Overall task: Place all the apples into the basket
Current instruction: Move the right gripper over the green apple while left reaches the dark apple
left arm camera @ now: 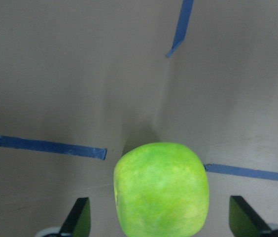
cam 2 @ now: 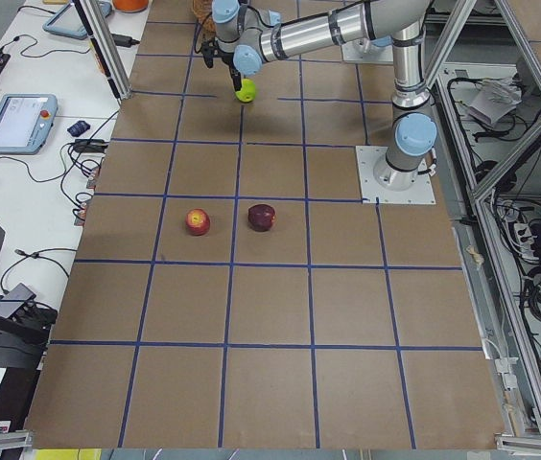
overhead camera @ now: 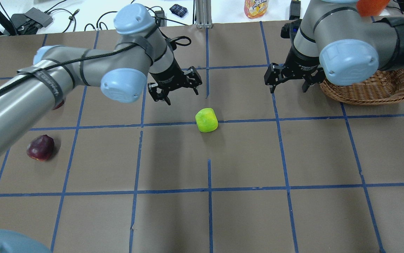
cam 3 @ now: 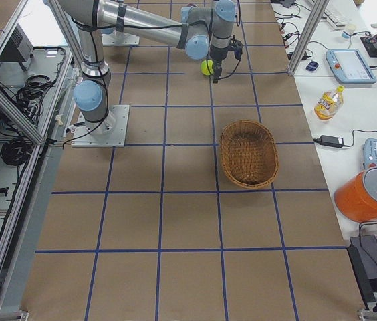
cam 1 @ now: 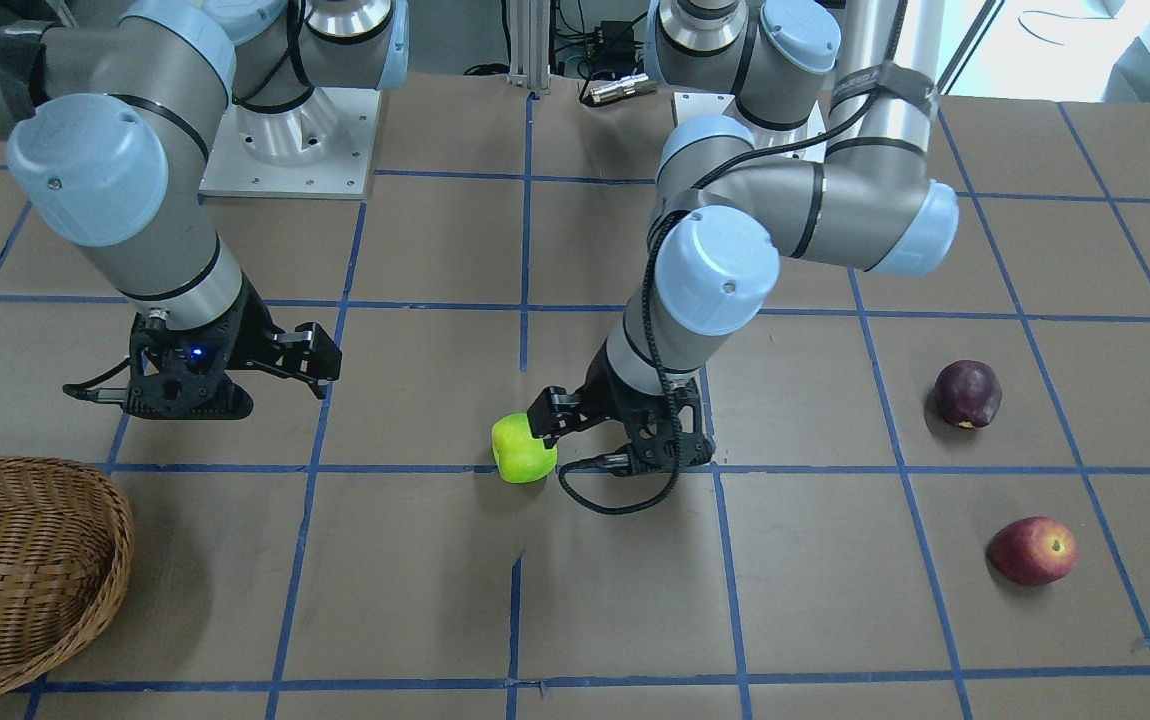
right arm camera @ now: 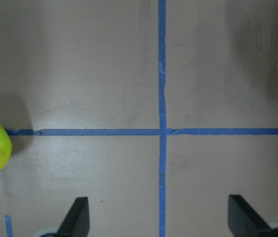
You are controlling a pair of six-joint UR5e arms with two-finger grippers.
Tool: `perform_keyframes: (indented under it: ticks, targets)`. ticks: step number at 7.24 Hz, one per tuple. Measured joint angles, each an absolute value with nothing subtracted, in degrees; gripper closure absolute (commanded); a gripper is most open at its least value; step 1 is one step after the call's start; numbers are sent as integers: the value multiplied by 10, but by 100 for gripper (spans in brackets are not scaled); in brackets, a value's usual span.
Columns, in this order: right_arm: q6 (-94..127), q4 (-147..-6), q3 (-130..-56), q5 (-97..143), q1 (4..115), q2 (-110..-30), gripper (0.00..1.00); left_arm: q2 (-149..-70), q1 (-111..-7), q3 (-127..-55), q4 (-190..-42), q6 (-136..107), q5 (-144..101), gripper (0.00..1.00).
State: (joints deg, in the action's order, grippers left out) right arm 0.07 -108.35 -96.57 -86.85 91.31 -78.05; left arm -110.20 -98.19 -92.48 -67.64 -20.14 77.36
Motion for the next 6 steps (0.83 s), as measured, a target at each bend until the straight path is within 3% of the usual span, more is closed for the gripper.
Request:
perform_keyframes:
  ticks: [4,5,6]
  targets:
    - [110,-1160,-954,-848,1028,-720,0,-1055,-819,-944,-787,119,941,0]
    - [141,-1182,-945,-848,1055,-693,0,-1053,-773,-959,-784,201,976,7]
    - [164,-1192,-930,-848,1076,-666,0,-1055,-727,-971,-773,269,993,7]
